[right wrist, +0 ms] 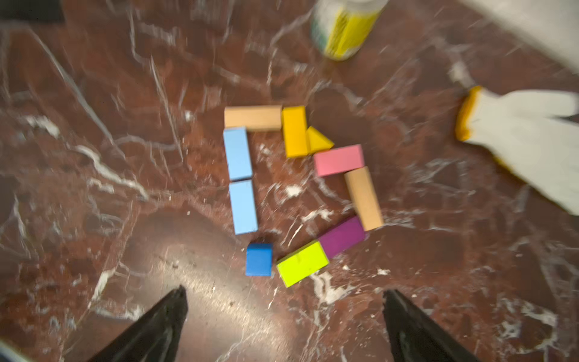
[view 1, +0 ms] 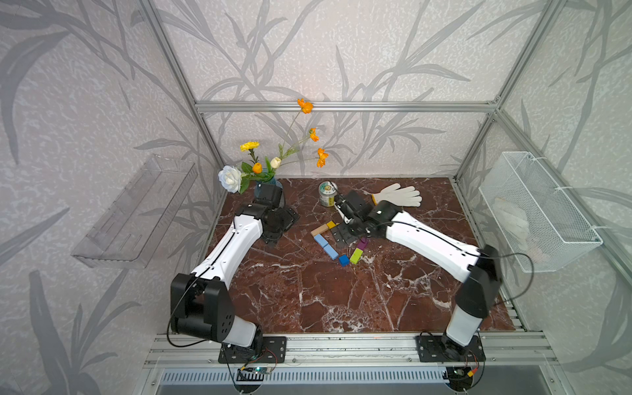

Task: Assemble a heart with building blocks
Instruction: Reset both arms

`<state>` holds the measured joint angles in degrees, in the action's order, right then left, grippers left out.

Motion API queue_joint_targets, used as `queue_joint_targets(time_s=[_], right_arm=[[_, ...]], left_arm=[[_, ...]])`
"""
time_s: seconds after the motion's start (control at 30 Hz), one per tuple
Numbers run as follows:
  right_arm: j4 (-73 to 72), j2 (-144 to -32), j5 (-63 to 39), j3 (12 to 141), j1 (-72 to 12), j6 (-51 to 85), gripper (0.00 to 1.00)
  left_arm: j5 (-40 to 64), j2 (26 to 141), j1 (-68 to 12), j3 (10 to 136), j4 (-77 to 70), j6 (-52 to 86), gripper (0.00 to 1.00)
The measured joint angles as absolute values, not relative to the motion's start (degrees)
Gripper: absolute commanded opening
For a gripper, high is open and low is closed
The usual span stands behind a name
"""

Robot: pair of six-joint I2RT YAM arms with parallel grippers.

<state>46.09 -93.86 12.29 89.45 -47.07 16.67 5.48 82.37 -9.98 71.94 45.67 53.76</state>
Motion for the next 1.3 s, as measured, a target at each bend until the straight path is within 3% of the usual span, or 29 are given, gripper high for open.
queue_joint_targets(time_s=[0.07, 0.13, 0.2, 0.33, 0.43, 0.83, 0.97, 1.13, 1.3], right_arm=[[42.0, -82.7, 15.3, 79.2, -44.9, 17.4, 0.90], [38.1, -72.4, 19.2, 67.7, -41.3, 16.9, 0.99], [33.5, -65.8, 23.9, 57.1, -37.5, 15.4, 0.99], [16.3, -64.0, 32.6, 36.6, -32.3, 8.9, 0.99], [5.2, -68.9, 33.4, 27.2, -28.0, 4.2, 0.99], [-22.5, -84.4, 17.1, 31.6, -13.0, -4.9, 0.99], [-29.1, -87.2, 8.2, 30.7, -6.7, -4.6, 0.99], [-53.3, -89.2, 2.7, 14.4, -4.4, -4.4, 0.99], [-47.5, -89.7, -0.4, 21.5, -4.5, -4.5, 0.99]], left_arm=[[0.6, 77.7, -10.0, 70.3, 44.4, 49.7, 0.99], [-6.0, 70.0, -10.0, 65.2, 40.9, 45.3, 0.99], [-12.8, 61.5, -10.0, 57.1, 34.7, 40.7, 0.99], [-24.1, 49.5, -9.9, 34.2, 14.2, 29.2, 0.99], [-27.7, 54.1, -9.0, 25.6, 5.6, 22.5, 0.99], [-24.3, 86.5, -2.9, 31.7, -22.5, 7.7, 0.99], [-20.9, 87.3, -0.2, 31.4, -29.1, 6.9, 0.99], [-19.5, 88.6, -0.3, 17.2, -49.4, 6.0, 0.99], [-17.8, 88.3, -0.3, 21.0, -47.5, 5.5, 0.99]])
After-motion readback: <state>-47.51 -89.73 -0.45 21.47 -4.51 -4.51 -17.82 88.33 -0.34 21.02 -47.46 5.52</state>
